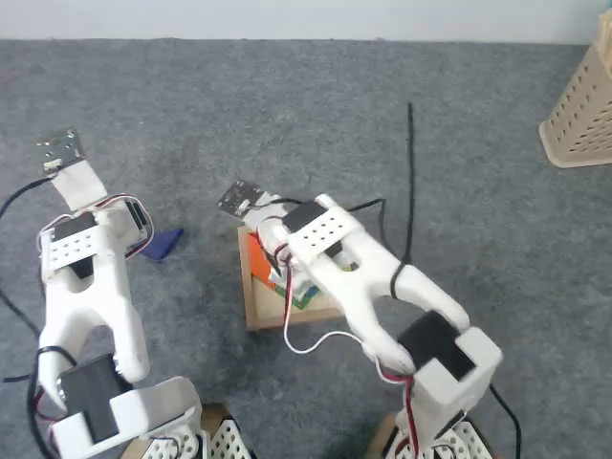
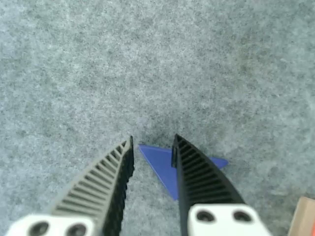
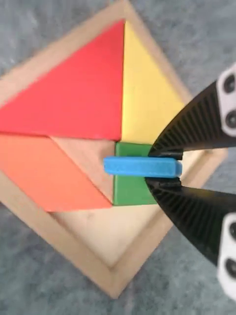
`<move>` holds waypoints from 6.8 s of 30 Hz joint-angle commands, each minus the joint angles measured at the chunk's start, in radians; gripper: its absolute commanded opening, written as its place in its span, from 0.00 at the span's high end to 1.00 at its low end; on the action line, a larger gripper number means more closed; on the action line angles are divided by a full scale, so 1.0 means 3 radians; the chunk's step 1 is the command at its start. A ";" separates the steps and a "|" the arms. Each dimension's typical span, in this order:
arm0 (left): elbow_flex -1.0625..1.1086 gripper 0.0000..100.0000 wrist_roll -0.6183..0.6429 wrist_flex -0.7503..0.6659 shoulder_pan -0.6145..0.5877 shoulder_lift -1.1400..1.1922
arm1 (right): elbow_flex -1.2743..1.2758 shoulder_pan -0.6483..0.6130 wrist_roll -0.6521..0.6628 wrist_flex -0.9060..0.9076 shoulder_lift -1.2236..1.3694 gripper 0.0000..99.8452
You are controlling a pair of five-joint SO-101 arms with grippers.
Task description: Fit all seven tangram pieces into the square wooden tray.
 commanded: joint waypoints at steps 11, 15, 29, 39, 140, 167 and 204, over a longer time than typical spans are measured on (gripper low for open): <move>-0.0136 0.88 0.0010 -0.0072 0.0005 -0.0102 | 0.0399 0.0202 0.2864 0.0841 -0.0524 0.99; -0.0136 0.88 0.0010 -0.0072 0.0005 -0.0102 | 0.0399 0.0202 0.2905 0.0555 -0.0386 0.99; -0.0146 0.88 0.0010 -0.0072 0.0005 -0.0102 | 0.0394 0.0074 0.2803 0.0320 -0.0212 0.99; -0.0141 0.88 0.0010 -0.0072 0.0005 -0.0102 | 0.0399 0.0079 0.2481 0.0141 -0.0212 0.99; -0.1777 0.79 -0.3519 0.1371 0.0251 0.1933 | 0.4025 0.2192 0.0752 -0.0806 -0.4043 0.99; -0.1506 0.88 -0.2373 0.2608 0.0839 0.0041 | 0.4076 0.2181 0.0752 -0.0826 -0.4074 0.99; -0.0376 0.84 -0.3524 0.0465 -0.0373 0.1028 | 0.4092 0.2186 0.0726 -0.0826 -0.4074 0.99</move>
